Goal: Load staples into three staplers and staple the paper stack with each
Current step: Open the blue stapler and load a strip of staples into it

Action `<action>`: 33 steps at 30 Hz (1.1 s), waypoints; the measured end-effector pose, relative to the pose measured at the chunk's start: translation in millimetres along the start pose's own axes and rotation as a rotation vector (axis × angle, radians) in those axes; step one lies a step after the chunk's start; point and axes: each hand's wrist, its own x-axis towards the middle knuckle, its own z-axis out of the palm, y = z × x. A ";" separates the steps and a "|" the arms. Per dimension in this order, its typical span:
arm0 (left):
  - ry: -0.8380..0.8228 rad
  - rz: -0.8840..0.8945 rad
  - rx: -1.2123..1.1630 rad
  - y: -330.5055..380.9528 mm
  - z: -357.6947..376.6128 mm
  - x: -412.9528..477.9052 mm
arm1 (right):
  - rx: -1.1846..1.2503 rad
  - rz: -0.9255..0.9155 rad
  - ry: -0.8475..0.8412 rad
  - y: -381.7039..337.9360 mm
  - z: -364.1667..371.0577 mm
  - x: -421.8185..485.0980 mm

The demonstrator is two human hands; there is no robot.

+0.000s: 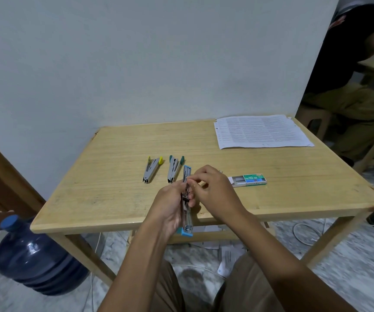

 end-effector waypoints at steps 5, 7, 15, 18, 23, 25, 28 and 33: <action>0.022 -0.001 0.034 -2.7 -0.1 2.5 | -0.021 0.058 -0.051 0.7 0.6 0.8; 0.026 0.002 0.049 -3.8 0.0 2.7 | -0.040 0.092 -0.072 0.4 1.3 1.3; 0.011 0.012 0.105 -4.1 -1.2 6.0 | -0.078 0.141 -0.074 -7.7 -2.1 8.4; -0.010 0.004 0.089 -2.8 -2.2 5.3 | -0.034 0.177 -0.049 -11.8 -4.0 11.3; -0.026 0.000 0.069 1.4 -0.4 1.3 | 0.023 0.274 -0.019 -15.8 -9.8 14.9; -0.033 -0.026 0.035 2.0 0.5 0.4 | 0.070 0.328 -0.020 -14.7 -10.7 16.6; -0.031 -0.051 -0.031 3.8 2.6 1.5 | 0.120 0.338 0.002 -12.2 -9.6 14.5; 0.061 0.023 -0.203 11.4 -4.8 15.1 | 0.208 0.182 -0.147 -16.0 -22.3 -3.2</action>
